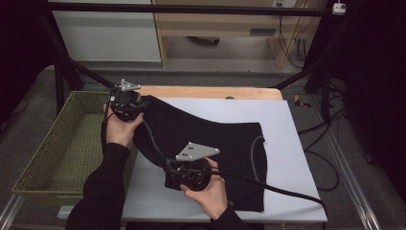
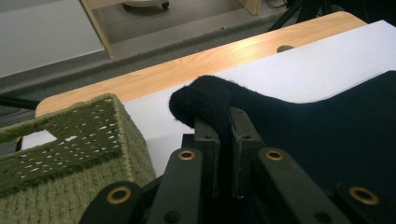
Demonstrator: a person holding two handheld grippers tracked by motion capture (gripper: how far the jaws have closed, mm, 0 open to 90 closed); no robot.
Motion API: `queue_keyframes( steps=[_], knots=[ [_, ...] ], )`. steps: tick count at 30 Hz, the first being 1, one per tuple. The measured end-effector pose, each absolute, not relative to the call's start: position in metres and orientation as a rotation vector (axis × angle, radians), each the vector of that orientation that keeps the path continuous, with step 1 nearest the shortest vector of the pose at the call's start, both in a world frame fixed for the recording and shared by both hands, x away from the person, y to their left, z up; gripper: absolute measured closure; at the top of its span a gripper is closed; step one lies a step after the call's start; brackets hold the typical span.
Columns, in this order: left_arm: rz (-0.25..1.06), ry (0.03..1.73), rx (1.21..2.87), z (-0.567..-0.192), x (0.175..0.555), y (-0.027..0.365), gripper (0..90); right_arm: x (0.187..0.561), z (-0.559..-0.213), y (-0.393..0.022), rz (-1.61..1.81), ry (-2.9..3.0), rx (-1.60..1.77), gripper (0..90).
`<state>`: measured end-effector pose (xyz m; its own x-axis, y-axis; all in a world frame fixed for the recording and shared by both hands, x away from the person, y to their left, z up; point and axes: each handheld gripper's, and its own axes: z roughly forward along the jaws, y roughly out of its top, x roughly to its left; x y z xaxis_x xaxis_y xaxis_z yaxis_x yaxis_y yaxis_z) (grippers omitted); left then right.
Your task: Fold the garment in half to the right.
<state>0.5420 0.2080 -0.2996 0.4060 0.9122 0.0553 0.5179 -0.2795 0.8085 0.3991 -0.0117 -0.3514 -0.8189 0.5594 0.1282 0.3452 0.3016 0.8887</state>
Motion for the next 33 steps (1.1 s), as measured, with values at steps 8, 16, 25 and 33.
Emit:
queue_keyframes(
  steps=[8, 16, 25, 33],
  knots=[
    [0.709, 1.232, 1.932, -0.292, 0.539, 0.215, 83.5, 0.399, -0.346, -0.006, 1.548, 2.353, 0.814, 78.6],
    [0.728, 1.255, 1.922, -0.286, 0.536, 0.223, 83.6, 0.399, -0.344, 0.0, 1.564, 2.354, 0.807, 78.6],
    [0.755, 1.257, 1.911, -0.275, 0.529, 0.23, 83.6, 0.397, -0.339, 0.008, 1.578, 2.354, 0.783, 78.6],
    [0.758, 1.278, 1.892, -0.271, 0.526, 0.243, 83.6, 0.396, -0.335, 0.016, 1.593, 2.358, 0.766, 78.6]
  ],
)
